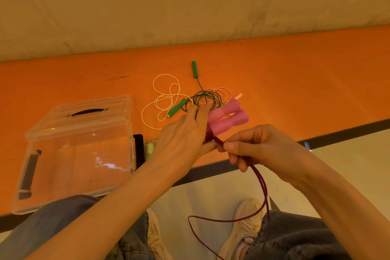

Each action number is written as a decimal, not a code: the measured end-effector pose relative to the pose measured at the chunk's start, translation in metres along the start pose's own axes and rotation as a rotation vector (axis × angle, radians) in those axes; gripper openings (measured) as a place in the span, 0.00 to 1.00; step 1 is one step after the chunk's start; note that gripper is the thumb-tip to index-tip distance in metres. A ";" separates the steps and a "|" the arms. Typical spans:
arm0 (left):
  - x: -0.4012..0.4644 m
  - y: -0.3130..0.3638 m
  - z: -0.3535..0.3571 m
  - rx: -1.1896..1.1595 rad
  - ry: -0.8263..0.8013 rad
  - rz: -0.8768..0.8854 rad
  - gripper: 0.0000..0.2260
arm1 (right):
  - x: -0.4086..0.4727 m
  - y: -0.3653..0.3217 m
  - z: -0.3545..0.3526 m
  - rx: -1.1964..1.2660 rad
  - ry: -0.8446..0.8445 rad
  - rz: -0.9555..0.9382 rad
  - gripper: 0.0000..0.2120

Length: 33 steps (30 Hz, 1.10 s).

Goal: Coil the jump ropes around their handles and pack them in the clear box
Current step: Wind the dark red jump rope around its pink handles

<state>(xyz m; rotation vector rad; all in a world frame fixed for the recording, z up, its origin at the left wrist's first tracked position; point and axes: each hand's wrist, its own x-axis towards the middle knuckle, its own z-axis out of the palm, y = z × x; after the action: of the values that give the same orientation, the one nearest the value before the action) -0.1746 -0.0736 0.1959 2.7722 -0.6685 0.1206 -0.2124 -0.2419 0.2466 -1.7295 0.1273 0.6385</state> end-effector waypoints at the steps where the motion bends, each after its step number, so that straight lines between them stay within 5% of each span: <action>1: 0.000 -0.001 -0.001 -0.013 0.020 -0.009 0.36 | 0.000 -0.001 0.000 0.006 0.005 -0.004 0.10; 16: 0.005 -0.020 -0.008 0.056 0.070 -0.028 0.32 | -0.016 -0.012 -0.030 -0.270 0.175 0.017 0.03; 25: 0.001 -0.013 -0.001 0.120 0.025 0.148 0.29 | -0.015 -0.014 -0.033 -0.368 0.366 -0.381 0.08; 33: -0.006 0.004 -0.005 -0.001 -0.147 0.300 0.43 | -0.002 -0.007 -0.038 -0.426 0.417 -0.409 0.04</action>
<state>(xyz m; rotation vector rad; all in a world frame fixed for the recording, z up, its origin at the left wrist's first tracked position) -0.1814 -0.0730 0.2011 2.6799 -1.1185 -0.0224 -0.1982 -0.2757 0.2588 -2.2026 -0.0800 -0.0092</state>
